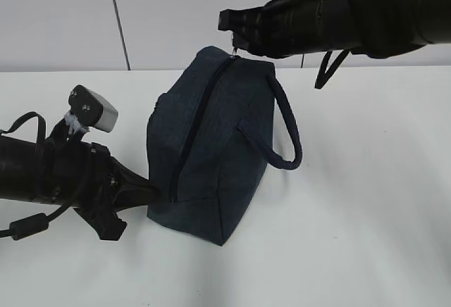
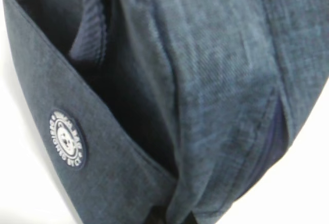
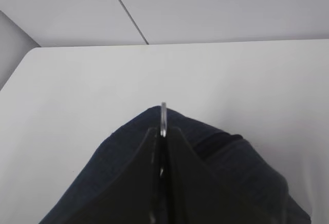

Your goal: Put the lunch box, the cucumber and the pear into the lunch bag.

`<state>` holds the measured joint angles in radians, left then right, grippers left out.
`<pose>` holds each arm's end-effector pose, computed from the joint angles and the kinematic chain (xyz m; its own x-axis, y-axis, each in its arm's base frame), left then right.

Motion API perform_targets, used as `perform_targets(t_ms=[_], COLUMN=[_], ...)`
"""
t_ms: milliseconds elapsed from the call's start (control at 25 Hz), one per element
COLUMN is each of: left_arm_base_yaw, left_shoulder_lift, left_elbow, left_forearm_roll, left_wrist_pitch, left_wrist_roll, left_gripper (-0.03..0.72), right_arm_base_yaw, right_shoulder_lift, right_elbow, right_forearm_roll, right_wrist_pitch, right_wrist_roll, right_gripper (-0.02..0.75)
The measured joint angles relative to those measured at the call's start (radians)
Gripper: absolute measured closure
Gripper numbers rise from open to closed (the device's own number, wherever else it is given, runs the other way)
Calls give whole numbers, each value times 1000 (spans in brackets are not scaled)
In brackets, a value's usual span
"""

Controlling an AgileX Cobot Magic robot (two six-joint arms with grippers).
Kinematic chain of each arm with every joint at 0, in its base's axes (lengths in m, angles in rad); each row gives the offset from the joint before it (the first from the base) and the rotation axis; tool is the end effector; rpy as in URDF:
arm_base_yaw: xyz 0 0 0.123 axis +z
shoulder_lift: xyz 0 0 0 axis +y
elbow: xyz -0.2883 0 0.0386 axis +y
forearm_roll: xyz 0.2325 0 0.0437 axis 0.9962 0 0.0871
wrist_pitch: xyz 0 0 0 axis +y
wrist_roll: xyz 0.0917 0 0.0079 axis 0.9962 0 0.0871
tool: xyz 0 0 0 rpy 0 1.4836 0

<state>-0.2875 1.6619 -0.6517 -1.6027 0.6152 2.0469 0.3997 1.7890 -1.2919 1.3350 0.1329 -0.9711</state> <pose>0.2457 -0.1281 0.1741 -0.4373 0.4899 -0.7542 0.8393 0.5236 -0.1466 0.3710 0.1697 0.2847 -0.5424 0.1520 -0.8262 -0.3220 0.8708 0.3716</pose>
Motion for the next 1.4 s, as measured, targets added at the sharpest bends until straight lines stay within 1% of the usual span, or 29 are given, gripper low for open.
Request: perform_targets(t_ms=[360,520,840,1080,1120,1160,1200,1280,1320,1400], left_arm_base_yaw=[0,0,-1,-1,-1,-1,-1,-1,-1,-1], left_shoulder_lift=[0,0,0,-1,-1,-1,-1,-1,-1,-4], left_elbow=[0,0,0,0,0,1,1,1,1,1], left_forearm_roll=[0,0,0,-2,-7,-13,-16,-19,-19,-19], left_wrist_pitch=[-2,-4,-4,-5,-5,-5,-6,-12,-14,-15], left_wrist_roll=[0,0,0,0,0,0,0,0,0,0], left_gripper=[687,687,687,687,683,673,657,586,538,440], right_arm_base_yaw=[-98,-135,-191,-210,-210,-210,-212,-214,-216,-216], right_shoulder_lift=[150,210,300,335,335,338,338,338,338,323], right_elbow=[-112,-157,-172,-174,-176,-178,-180,-182,-182,-182], right_forearm_roll=[122,197,316,339,339,339,339,339,337,335], right_wrist_pitch=[78,159,225,295,302,311,319,330,332,332], right_wrist_roll=[0,0,19,26,8,-8,-24,-56,-82,-135], right_gripper=[738,738,738,729,707,636,585,424,331,248])
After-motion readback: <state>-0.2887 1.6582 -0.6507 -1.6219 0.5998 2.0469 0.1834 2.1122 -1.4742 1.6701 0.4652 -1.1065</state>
